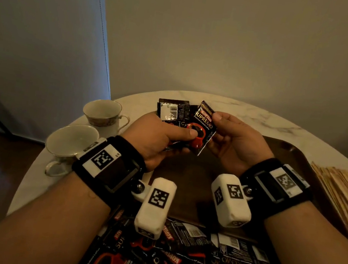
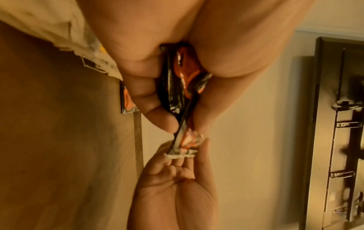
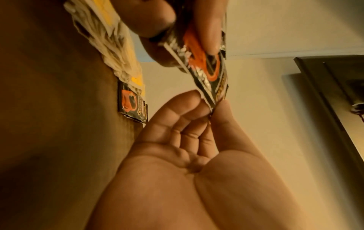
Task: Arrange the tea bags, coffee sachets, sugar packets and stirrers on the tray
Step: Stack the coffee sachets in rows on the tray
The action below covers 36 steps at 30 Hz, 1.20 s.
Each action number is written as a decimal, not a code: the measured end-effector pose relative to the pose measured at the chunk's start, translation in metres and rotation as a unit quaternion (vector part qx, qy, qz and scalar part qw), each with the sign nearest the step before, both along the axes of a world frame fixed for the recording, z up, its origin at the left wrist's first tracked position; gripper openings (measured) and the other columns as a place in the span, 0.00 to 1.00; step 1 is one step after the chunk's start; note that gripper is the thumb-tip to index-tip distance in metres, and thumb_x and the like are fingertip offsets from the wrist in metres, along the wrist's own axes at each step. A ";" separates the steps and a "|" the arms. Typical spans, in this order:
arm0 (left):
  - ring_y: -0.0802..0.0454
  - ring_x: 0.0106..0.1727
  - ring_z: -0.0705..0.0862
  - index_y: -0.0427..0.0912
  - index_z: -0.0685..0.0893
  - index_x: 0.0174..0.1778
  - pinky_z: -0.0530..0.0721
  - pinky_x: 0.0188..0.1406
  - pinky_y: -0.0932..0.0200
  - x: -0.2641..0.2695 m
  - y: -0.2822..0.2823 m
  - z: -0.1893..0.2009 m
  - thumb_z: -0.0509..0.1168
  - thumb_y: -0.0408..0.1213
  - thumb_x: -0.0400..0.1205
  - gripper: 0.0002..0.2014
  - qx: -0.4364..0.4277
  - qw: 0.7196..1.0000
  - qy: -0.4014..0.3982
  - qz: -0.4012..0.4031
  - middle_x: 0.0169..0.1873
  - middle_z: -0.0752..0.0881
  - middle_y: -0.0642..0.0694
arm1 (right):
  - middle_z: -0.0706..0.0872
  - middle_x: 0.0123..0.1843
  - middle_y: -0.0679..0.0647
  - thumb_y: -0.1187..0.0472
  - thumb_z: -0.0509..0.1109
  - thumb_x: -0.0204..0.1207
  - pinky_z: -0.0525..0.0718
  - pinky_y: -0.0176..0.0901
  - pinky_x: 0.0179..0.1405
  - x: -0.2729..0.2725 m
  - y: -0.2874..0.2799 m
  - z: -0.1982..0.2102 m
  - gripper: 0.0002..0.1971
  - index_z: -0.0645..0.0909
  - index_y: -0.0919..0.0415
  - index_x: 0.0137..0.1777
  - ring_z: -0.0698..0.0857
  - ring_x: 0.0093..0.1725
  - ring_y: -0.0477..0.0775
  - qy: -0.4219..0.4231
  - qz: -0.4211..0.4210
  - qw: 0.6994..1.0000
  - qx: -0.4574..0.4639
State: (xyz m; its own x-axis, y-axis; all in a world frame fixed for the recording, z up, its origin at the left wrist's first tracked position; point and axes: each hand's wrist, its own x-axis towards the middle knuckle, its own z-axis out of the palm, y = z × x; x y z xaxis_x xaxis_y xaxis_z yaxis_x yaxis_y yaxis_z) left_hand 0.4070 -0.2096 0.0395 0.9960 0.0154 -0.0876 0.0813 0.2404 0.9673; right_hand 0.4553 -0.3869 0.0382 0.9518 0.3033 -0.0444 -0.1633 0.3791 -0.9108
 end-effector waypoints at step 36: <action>0.52 0.31 0.92 0.34 0.84 0.55 0.92 0.36 0.56 0.003 0.014 0.018 0.66 0.22 0.80 0.10 -0.152 0.954 0.001 0.257 0.46 0.91 0.38 | 0.90 0.43 0.62 0.72 0.74 0.79 0.91 0.48 0.43 0.043 0.029 -0.013 0.04 0.87 0.68 0.51 0.90 0.38 0.55 0.074 -0.081 0.942 -0.316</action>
